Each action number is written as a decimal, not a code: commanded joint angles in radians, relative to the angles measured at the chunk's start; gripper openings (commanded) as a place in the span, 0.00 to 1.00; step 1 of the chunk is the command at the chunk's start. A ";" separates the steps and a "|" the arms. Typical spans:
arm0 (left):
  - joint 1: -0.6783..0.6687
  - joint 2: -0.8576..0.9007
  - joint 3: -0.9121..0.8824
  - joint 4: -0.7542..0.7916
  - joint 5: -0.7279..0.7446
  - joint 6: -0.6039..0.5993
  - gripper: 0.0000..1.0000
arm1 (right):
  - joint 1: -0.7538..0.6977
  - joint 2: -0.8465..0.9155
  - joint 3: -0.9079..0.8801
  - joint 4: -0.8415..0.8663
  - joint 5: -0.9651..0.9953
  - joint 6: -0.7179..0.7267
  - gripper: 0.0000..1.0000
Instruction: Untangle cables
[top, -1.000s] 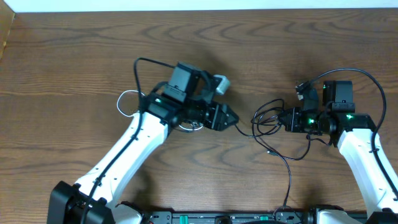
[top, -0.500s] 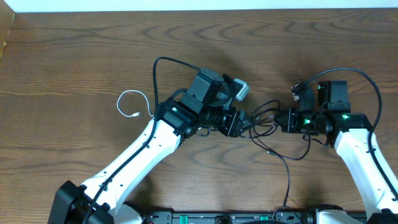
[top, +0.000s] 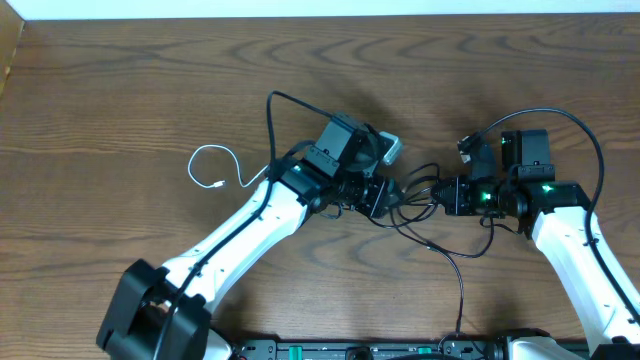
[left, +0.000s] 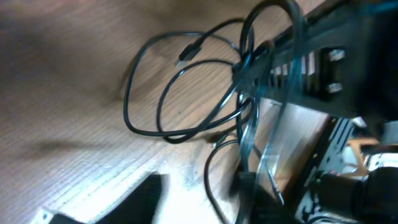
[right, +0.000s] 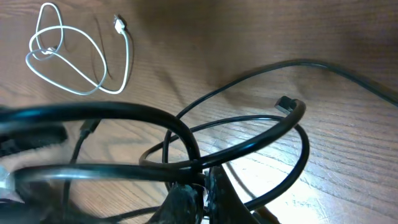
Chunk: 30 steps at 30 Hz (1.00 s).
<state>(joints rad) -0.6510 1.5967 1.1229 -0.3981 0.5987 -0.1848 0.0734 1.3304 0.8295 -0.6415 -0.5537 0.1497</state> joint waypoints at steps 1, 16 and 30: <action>0.000 0.003 0.005 0.005 -0.005 0.005 0.08 | 0.006 0.001 0.000 0.002 -0.011 0.010 0.01; 0.217 -0.146 0.005 -0.080 -0.009 0.005 0.07 | 0.006 0.001 0.000 -0.216 0.683 0.259 0.04; 0.406 -0.217 0.005 -0.210 -0.023 0.005 0.07 | 0.003 0.001 -0.002 -0.061 0.047 -0.083 0.01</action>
<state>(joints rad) -0.2630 1.3895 1.1229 -0.6052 0.5957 -0.1829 0.0807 1.3304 0.8288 -0.7361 -0.0975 0.3290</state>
